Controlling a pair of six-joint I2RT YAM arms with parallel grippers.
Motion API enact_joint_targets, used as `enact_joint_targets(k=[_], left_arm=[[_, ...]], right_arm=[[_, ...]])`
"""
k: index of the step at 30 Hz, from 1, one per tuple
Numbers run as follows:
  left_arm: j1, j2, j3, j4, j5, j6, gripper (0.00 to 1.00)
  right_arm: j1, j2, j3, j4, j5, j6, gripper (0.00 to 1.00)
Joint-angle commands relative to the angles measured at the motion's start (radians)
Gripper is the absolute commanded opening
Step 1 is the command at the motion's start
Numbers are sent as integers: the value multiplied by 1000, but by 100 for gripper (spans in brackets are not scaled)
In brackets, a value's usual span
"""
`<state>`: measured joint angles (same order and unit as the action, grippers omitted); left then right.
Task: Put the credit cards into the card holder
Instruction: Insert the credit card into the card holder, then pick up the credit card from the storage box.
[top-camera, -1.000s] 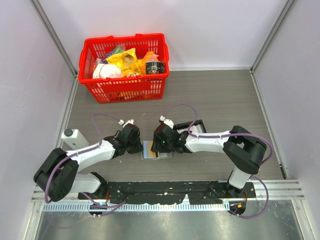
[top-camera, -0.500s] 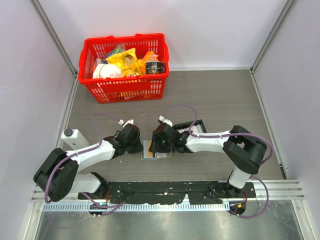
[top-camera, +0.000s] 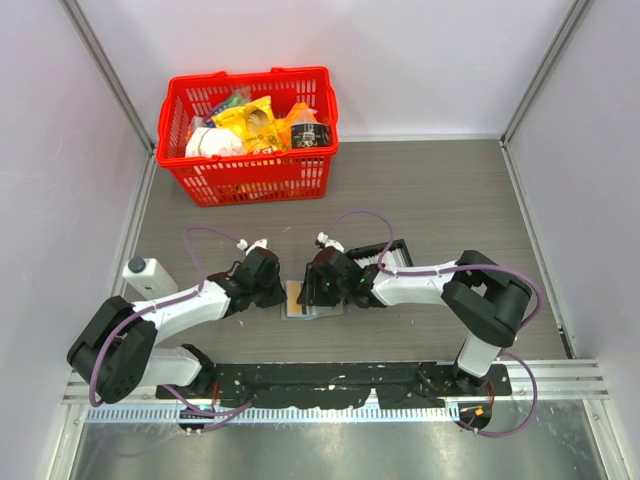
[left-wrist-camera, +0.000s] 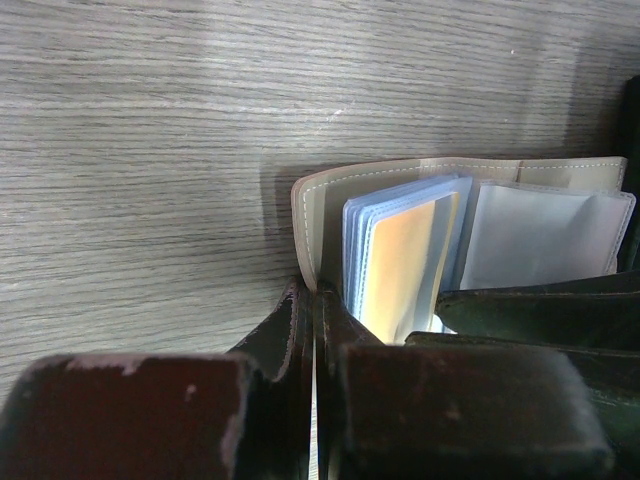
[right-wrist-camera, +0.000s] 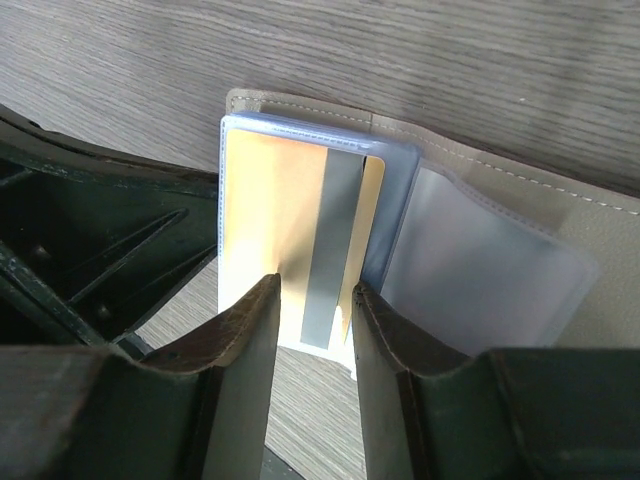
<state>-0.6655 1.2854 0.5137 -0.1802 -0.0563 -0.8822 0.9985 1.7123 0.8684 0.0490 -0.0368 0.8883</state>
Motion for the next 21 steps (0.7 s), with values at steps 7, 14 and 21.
enact_joint_targets(k=[7,14,21], left_arm=[[-3,-41,-41,-130,-5,28,0],[-3,-104,-6,-182,-5,32,0],[-3,-106,11,-182,13,31,0]], right_arm=[[3,-193,9,-43,144,-118,46],[-29,-342,75,-402,444,-225,48],[-58,-324,122,-581,584,-296,57]])
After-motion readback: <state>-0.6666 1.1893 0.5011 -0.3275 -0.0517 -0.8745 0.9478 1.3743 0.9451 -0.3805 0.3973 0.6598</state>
